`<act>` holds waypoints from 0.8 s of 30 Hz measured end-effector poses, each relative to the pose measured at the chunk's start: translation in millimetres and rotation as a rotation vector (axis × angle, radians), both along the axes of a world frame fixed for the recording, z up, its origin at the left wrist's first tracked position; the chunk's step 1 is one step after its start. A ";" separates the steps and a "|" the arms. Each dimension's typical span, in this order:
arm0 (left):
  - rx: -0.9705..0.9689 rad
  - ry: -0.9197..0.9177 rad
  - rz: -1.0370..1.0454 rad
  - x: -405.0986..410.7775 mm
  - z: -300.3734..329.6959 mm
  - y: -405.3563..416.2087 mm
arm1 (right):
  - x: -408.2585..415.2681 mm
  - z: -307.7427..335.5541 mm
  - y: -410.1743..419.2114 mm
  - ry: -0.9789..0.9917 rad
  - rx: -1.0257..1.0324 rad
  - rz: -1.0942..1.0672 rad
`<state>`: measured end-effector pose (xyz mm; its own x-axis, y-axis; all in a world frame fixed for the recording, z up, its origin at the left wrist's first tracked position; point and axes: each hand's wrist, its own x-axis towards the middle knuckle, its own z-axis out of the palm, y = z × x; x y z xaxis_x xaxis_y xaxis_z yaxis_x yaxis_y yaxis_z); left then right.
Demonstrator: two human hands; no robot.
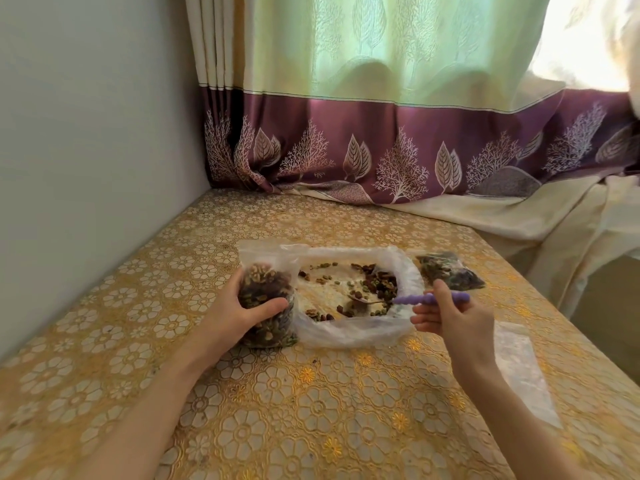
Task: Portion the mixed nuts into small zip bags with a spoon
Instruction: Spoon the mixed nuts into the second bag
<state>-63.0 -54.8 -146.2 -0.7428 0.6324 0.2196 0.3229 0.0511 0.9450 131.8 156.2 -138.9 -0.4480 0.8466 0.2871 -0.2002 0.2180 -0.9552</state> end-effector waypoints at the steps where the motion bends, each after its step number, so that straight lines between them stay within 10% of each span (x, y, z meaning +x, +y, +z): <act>1: 0.002 -0.001 0.001 0.0 -0.2 0.0 | 0.4 -2.5 2.3 -0.004 -0.009 -0.020; 24: 0.017 -0.017 0.014 1.2 1.0 0.7 | -15.1 -19.4 9.2 -0.002 -0.072 -0.058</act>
